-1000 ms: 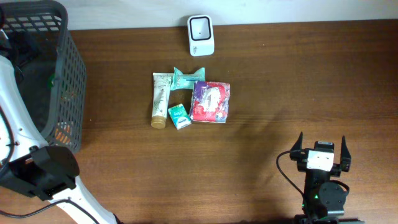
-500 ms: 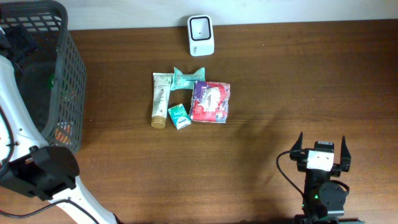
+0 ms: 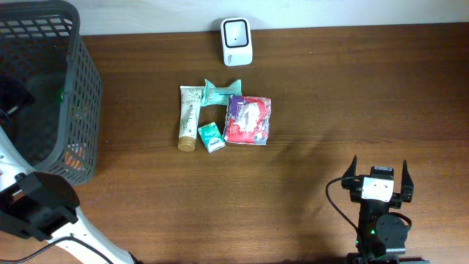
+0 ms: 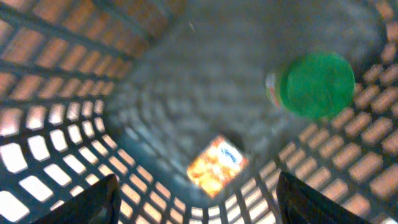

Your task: Scan the item barcode

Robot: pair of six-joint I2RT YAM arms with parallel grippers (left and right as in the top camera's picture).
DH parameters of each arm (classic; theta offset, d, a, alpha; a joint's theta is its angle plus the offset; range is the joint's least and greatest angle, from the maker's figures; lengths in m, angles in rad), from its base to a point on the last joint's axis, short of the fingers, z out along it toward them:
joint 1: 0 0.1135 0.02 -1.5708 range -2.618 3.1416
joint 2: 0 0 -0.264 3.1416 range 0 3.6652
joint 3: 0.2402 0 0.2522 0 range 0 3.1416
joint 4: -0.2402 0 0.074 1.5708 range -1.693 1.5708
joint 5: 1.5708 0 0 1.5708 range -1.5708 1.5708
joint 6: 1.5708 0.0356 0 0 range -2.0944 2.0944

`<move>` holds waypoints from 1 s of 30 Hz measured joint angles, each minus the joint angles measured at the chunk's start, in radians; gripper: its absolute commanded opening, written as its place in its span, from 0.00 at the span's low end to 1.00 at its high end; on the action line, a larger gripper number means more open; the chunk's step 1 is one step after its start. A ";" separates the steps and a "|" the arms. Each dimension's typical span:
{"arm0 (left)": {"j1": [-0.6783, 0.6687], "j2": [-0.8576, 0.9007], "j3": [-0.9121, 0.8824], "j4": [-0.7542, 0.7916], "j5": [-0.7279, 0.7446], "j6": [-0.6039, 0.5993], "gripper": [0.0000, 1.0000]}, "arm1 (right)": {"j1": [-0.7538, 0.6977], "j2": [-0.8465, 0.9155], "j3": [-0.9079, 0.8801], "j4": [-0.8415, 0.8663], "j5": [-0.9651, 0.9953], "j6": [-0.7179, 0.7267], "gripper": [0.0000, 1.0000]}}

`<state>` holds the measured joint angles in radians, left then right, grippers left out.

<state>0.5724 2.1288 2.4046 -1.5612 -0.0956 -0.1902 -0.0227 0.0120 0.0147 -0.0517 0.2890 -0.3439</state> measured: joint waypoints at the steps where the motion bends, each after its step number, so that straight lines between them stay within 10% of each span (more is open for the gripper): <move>1: 0.001 0.000 0.000 -0.012 0.029 0.019 0.77 | 0.000 0.000 0.000 0.000 0.000 -0.001 0.99; 24: -0.021 0.009 -0.637 0.266 0.054 0.270 0.80 | 0.000 0.000 0.000 0.000 0.000 0.000 0.99; 30: -0.016 0.009 -0.768 0.353 0.051 0.284 0.42 | 0.000 0.000 0.000 0.000 0.000 -0.001 0.99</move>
<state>0.5564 2.1380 1.6371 -1.2083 -0.0444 0.0940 -0.0227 0.0120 0.0147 -0.0517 0.2886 -0.3447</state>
